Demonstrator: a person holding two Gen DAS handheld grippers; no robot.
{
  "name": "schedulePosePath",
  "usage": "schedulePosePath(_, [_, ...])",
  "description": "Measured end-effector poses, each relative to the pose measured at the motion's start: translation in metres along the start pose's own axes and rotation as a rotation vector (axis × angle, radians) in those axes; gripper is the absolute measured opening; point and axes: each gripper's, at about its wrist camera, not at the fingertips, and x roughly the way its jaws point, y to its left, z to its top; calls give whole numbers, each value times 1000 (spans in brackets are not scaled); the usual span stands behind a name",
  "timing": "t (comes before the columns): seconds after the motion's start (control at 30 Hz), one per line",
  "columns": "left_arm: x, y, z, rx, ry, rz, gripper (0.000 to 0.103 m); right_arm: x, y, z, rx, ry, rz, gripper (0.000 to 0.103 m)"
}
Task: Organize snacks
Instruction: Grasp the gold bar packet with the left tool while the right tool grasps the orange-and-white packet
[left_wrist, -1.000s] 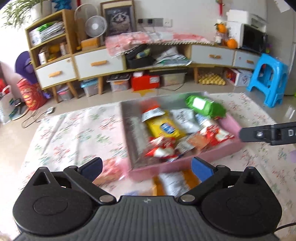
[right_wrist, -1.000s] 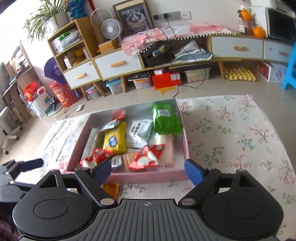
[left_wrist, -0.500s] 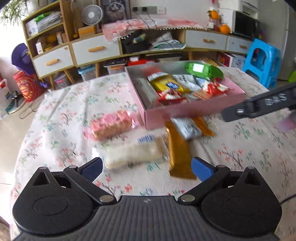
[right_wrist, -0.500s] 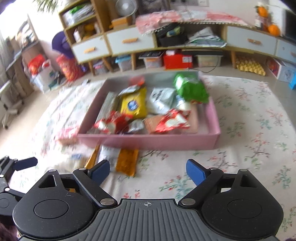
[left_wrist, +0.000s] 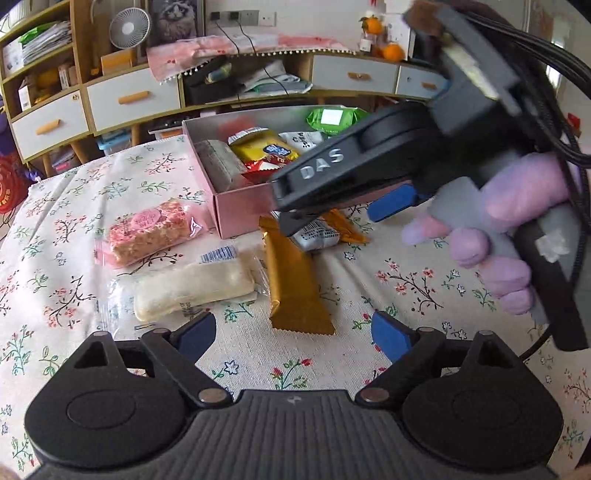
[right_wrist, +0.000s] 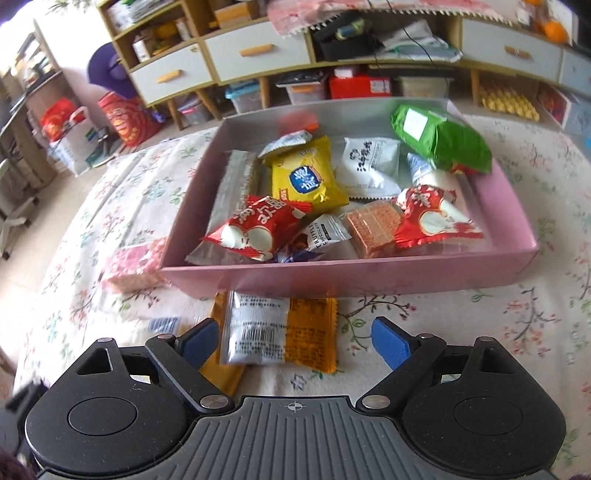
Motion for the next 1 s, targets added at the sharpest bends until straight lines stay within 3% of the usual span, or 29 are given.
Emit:
schedulePosePath(0.17, [1, 4, 0, -25, 4, -14, 84, 4, 3, -1, -16, 0, -39, 88])
schedulePosePath(0.3, [-1, 5, -2, -23, 3, -28, 81, 1, -6, -2, -28, 6, -61, 78])
schedulePosePath(0.6, [-1, 4, -3, -10, -3, -20, 73, -15, -43, -11, -99, 31, -84, 78])
schedulePosePath(1.0, [19, -10, 12, -14, 4, 43, 56, -41, -87, -20, -71, 60, 8, 78])
